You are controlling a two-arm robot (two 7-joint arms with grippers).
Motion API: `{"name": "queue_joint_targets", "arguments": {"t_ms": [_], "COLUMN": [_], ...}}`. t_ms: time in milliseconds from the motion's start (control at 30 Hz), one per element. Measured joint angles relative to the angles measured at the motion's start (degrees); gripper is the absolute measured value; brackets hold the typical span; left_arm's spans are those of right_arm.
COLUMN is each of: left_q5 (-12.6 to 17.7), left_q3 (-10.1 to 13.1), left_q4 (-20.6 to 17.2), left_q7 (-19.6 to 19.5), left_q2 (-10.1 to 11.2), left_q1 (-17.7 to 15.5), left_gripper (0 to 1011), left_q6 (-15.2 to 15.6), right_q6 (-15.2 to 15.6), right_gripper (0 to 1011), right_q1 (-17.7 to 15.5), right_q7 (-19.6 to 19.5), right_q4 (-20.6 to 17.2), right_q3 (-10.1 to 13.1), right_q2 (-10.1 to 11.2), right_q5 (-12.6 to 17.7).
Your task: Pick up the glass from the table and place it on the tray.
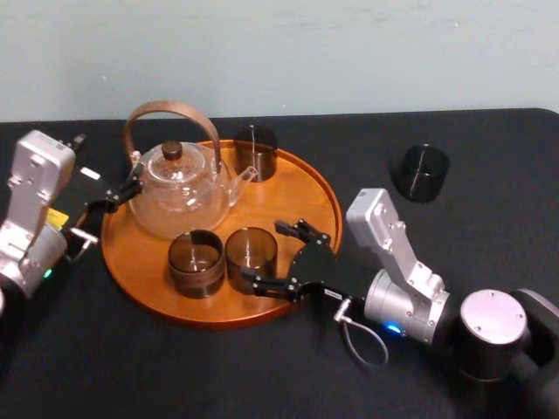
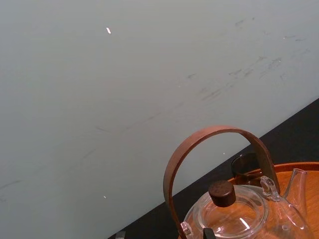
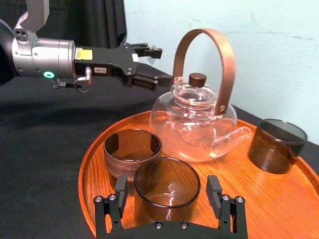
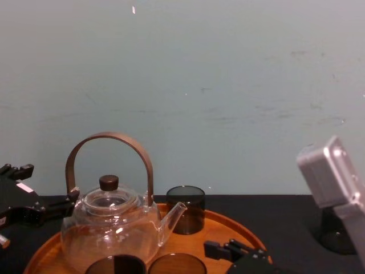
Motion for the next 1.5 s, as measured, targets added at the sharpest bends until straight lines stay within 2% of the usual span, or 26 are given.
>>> {"name": "queue_joint_targets", "arguments": {"t_ms": [433, 767, 900, 1067, 1300, 1500], "left_q5": [0.0, 0.0, 0.0, 0.0, 0.0, 0.0], "left_q3": [0.0, 0.0, 0.0, 0.0, 0.0, 0.0], "left_q4": [0.0, 0.0, 0.0, 0.0, 0.0, 0.0], "left_q7": [0.0, 0.0, 0.0, 0.0, 0.0, 0.0], "left_q2": [0.0, 0.0, 0.0, 0.0, 0.0, 0.0], "left_q1": [0.0, 0.0, 0.0, 0.0, 0.0, 0.0], "left_gripper": [1010, 1010, 1009, 1009, 1010, 1010], "left_q6": [0.0, 0.0, 0.0, 0.0, 0.0, 0.0], "right_q6": [-0.1, -0.3, -0.3, -0.3, 0.1, 0.5], "right_gripper": [1002, 1002, 1002, 1002, 1003, 1002], "right_q1": [-3.8, -6.4, -7.5, -8.2, -8.2, -7.7], "right_q7": [-1.4, -3.2, -4.8, -6.2, -7.5, -8.0], "right_q4": [-4.3, -6.0, -6.3, -5.9, -3.2, -1.3], "right_q3": [3.0, 6.8, 9.3, 11.8, 15.2, 17.1], "right_q2": [3.2, 5.3, 6.2, 6.6, 6.6, 6.4], "right_q5": [2.1, 3.6, 4.3, 4.6, 5.4, 5.8]}}
